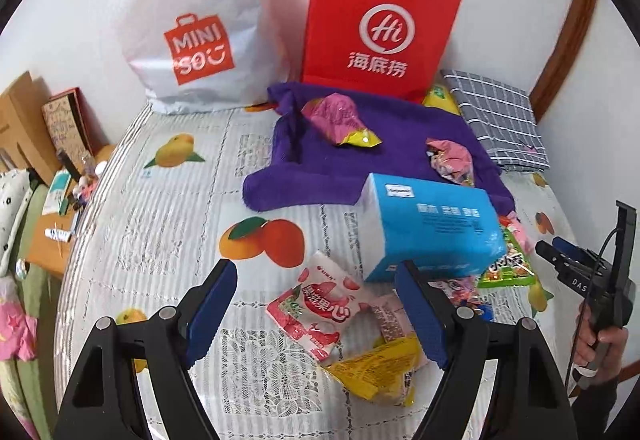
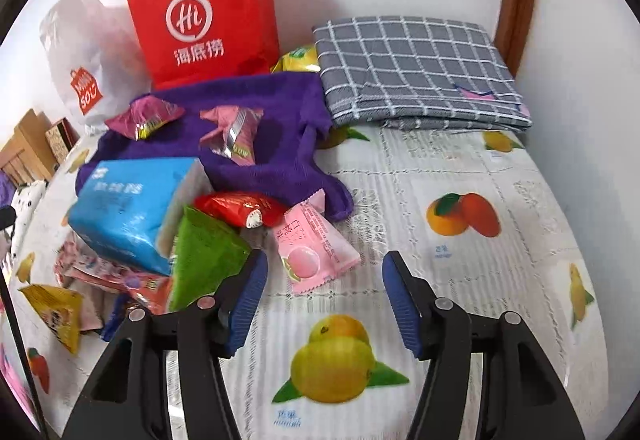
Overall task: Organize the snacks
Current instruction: 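Grasp the pink peach pastry packet with the right tool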
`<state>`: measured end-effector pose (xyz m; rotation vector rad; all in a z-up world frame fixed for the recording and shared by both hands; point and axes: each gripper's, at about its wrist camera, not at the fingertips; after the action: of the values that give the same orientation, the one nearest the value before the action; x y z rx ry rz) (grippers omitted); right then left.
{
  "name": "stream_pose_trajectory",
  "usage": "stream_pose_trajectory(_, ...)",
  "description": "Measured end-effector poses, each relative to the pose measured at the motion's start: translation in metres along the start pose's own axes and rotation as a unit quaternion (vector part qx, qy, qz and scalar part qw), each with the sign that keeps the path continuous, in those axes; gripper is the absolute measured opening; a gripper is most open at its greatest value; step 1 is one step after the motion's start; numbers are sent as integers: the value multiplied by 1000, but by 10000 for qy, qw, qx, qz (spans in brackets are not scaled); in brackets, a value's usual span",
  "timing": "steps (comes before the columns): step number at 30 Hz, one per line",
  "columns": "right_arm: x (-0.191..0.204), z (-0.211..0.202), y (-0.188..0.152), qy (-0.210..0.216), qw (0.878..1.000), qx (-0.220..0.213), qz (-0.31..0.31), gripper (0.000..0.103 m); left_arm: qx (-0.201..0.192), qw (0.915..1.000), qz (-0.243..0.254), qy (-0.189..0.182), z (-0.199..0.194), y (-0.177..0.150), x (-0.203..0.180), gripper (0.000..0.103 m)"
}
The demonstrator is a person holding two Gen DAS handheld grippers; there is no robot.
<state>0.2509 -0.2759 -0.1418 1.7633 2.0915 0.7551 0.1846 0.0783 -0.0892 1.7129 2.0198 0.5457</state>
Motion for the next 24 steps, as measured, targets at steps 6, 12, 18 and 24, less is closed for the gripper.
stream_pose_trajectory(6,1,40,6,92,9991,187,-366,60,98,9997,-204,82,13,-6,8,80)
stream_pose_trajectory(12,7,67,13,299,9967,409,-633,59,195,9995,-234,122,19,-9,13,80)
stream_pose_trajectory(18,8,52,4,375,9968,289,-647,47,216,9995,-230,89,17,-15,18,80)
stream_pose_trajectory(24,2,14,-26,502,9984,180,-176,47,229,9991,-363,-5,16,-25,30,80)
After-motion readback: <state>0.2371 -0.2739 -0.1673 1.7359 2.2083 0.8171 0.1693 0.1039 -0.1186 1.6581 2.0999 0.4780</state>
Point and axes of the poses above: each gripper's, at about its wrist camera, not at the fingertips, and z roughly the way its jaws point, x to its left, y to its top, and after that the axes turned 4 degrees about y, right-handed
